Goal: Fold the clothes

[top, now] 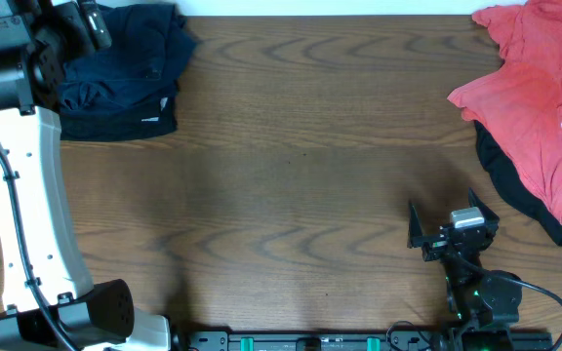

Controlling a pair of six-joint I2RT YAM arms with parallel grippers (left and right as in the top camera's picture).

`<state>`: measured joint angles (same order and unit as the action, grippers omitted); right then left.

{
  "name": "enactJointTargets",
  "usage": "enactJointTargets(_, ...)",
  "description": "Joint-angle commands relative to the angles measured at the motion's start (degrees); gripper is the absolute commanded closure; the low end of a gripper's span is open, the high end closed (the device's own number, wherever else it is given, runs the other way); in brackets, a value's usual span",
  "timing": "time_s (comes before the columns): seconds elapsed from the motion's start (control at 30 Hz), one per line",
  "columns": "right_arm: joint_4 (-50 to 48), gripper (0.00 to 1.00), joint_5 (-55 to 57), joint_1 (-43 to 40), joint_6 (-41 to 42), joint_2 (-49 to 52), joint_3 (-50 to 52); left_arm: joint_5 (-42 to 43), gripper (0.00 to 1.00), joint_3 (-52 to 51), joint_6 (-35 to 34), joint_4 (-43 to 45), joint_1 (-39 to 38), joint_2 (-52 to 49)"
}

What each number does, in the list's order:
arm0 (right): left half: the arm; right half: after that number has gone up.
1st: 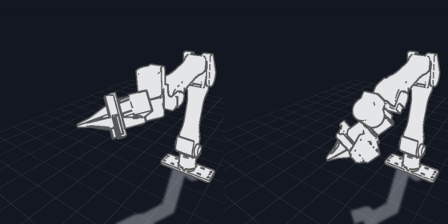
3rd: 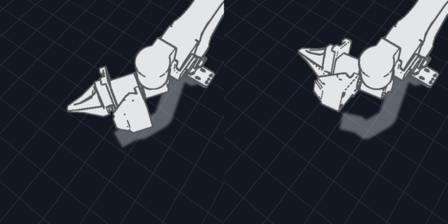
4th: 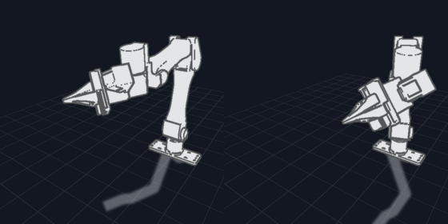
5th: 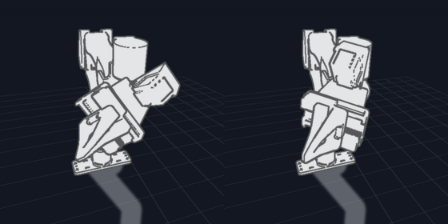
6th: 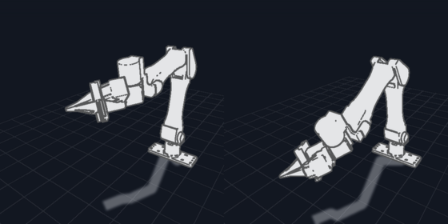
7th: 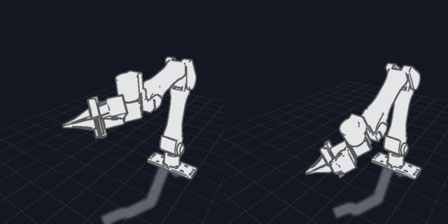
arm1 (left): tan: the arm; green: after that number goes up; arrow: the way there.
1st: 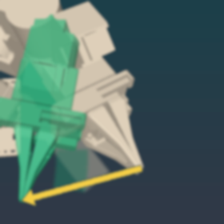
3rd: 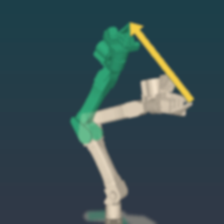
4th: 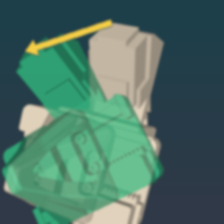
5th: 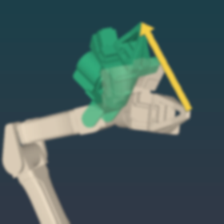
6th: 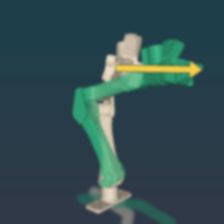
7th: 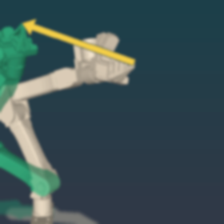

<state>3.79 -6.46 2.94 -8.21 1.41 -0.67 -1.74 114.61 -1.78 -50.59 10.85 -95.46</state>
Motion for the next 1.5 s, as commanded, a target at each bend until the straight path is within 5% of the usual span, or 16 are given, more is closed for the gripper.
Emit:
enactJointTargets(0.0, -0.07, 0.01, -0.42, 0.46, -0.44, 0.11, 0.31, -0.26, 0.02, -0.04, -0.92, 0.07, 0.20, -0.02)
enactJointTargets(0.43, -0.09, 0.01, -0.42, 0.46, -0.46, 0.11, 0.31, -0.28, 0.02, -0.04, -0.90, -2.84, 0.22, 1.36)
enactJointTargets(0.7, -0.07, 0.01, -0.42, 0.46, -0.44, 0.11, 0.31, -0.20, 0.02, -5.53, -1.75, -2.69, -0.35, 12.37)
enactJointTargets(1.47, -0.07, 0.01, -0.42, 0.46, -0.44, 0.11, 0.31, 17.68, 0.02, -91.19, -1.53, 55.19, -3.15, 67.93)
